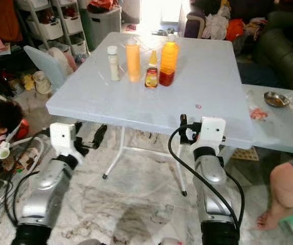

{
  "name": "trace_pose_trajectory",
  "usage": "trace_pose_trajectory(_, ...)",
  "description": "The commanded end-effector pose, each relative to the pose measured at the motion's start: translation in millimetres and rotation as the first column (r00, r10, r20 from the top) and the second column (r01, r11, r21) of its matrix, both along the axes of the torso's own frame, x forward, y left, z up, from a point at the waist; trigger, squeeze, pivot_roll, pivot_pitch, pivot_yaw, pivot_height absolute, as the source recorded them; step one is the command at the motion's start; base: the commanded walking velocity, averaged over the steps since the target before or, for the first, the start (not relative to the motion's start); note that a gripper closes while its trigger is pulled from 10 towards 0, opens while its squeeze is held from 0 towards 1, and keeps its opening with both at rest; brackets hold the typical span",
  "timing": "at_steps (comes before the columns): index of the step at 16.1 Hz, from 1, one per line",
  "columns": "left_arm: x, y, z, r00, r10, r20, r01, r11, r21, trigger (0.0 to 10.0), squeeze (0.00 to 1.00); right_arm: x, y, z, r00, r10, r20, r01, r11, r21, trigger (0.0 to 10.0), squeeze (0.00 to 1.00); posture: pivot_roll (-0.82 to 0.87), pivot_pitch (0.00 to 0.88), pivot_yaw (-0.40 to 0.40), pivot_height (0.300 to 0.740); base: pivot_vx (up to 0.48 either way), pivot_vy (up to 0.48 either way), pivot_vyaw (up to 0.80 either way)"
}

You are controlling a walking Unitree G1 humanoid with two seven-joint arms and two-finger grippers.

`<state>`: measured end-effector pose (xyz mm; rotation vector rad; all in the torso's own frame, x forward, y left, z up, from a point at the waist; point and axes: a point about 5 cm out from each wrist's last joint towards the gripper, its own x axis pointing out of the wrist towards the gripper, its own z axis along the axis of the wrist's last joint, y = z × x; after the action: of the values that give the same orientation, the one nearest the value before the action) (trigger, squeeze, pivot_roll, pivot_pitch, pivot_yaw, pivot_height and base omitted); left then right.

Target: Restocking fridge

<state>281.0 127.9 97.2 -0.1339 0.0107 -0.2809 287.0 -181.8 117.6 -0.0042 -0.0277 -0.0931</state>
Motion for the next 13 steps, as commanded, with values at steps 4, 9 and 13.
trace_pose_trajectory(4, 5.5, 8.7, 10.8, 0.987, 0.072, 0.141, -0.083, 0.994, 0.074, 10.0, 0.0, -7.8, -15.0, 13.2, 0.989, -0.11, 0.102, 0.125, 0.98, -0.156, 10.0, 0.0, -0.07, 0.0, 0.014, 0.74, 0.062, 0.0, 0.0)
trace_pose_trajectory(9, -7.2, 37.0, -1.9, 0.983, 0.166, 0.084, -0.173, 0.982, 0.08, 10.0, 0.0, -39.7, -11.3, 5.0, 0.988, -0.116, 0.105, 0.133, 0.975, -0.177, 10.0, 0.0, -0.07, 0.0, 0.028, 0.74, 0.121, 0.0, 0.0)
trace_pose_trajectory(13, -5.4, 30.6, 0.1, 0.989, 0.111, 0.094, -0.118, 0.991, 0.067, 10.0, 0.0, -32.0, -5.8, 11.6, 0.986, -0.092, 0.136, 0.116, 0.977, -0.18, 10.0, 0.0, -0.07, 0.01, 0.038, 0.74, 0.076, 0.0, 0.0)
